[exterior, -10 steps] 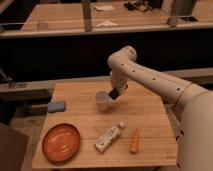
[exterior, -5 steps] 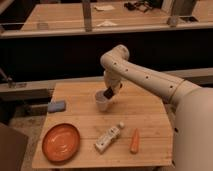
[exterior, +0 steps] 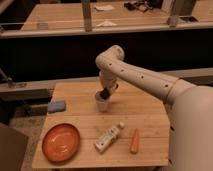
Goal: Place the eraser in the ceramic cup
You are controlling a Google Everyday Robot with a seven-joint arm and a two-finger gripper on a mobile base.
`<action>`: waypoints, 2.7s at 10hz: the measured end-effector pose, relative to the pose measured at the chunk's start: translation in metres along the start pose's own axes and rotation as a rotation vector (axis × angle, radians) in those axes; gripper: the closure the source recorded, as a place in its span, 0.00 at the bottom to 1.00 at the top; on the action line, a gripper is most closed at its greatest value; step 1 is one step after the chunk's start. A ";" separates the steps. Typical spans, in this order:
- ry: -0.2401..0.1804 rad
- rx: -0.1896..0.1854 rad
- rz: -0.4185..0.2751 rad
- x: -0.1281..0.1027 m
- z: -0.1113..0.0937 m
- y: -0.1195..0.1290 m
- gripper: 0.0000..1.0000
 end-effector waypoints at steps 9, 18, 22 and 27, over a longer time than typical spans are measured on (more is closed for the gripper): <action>-0.015 -0.001 -0.021 -0.012 0.003 0.000 0.53; -0.021 -0.003 -0.012 -0.016 -0.004 0.005 0.20; -0.024 -0.001 -0.006 -0.016 -0.007 0.006 0.20; -0.024 0.000 -0.005 -0.016 -0.008 0.006 0.20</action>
